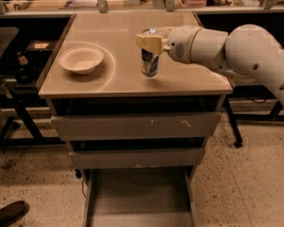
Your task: Pick redbull can from bottom drawer and place on counter
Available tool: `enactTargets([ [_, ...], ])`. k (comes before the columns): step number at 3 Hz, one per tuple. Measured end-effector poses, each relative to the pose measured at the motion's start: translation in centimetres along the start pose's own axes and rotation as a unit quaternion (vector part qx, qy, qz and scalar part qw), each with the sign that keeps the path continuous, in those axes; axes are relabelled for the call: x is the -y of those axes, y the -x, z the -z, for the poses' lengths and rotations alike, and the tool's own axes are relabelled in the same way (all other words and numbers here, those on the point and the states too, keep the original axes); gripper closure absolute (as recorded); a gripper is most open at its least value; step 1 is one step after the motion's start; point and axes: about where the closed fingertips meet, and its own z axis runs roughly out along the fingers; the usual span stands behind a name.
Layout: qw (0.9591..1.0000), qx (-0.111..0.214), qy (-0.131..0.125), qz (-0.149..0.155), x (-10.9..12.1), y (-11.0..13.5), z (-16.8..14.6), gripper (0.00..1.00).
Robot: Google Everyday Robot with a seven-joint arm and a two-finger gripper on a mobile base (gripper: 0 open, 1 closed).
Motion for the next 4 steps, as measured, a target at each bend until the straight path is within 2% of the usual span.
enactTargets([
  [2,0.999,-0.019,0.025,-0.03,3.2,-1.7,-5.4,1.0],
  [4,0.9977,-0.036,0.036,-0.045,4.2,-3.3,-6.9,1.0],
])
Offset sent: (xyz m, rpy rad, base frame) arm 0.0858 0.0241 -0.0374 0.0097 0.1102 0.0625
